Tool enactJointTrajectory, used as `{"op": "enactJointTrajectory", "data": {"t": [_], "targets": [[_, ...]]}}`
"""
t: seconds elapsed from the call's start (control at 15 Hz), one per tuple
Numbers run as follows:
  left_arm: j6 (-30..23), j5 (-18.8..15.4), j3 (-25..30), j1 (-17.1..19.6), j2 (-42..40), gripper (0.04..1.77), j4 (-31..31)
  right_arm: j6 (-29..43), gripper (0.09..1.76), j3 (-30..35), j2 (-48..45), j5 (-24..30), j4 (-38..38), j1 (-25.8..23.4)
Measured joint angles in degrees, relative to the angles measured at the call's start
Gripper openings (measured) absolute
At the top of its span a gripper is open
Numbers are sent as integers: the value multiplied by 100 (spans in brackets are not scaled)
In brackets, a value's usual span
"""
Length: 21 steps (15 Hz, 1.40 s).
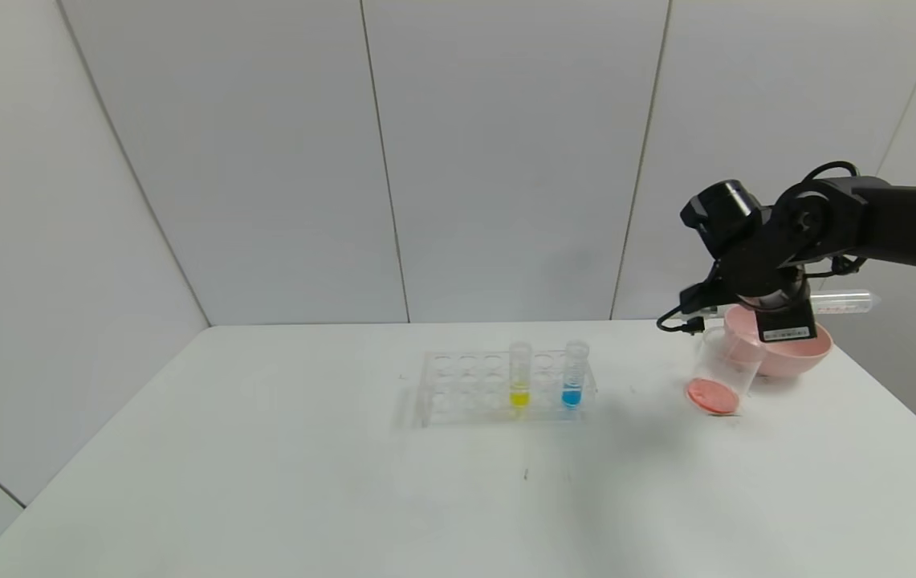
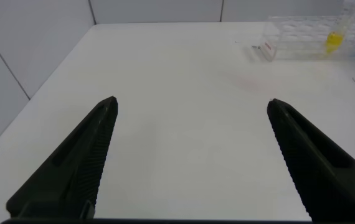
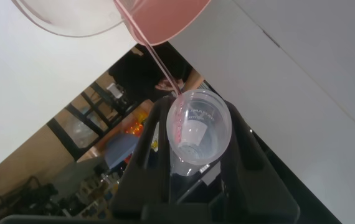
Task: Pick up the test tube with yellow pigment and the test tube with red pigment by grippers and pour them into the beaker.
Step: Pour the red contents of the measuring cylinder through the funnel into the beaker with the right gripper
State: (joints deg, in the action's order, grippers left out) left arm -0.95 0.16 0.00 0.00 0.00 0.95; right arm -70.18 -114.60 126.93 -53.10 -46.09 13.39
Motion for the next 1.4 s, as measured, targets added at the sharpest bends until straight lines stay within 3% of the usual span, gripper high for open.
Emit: {"op": "enactJointTrajectory", "data": {"t": [0.73,0.93,1.13,1.4], "targets": [[2,0,0,0,0,172,2,-43,52,0,-33,-133,-68,69],[0,0,0,0,0,172,2,-33,52,0,-83,80,-62,30],[2,0,0,0,0,172,0,30,52,0,-256,1265,-40,-157],[0,0,0,0,0,172,2,616,52,11,-628,4077,-66,-625]]}}
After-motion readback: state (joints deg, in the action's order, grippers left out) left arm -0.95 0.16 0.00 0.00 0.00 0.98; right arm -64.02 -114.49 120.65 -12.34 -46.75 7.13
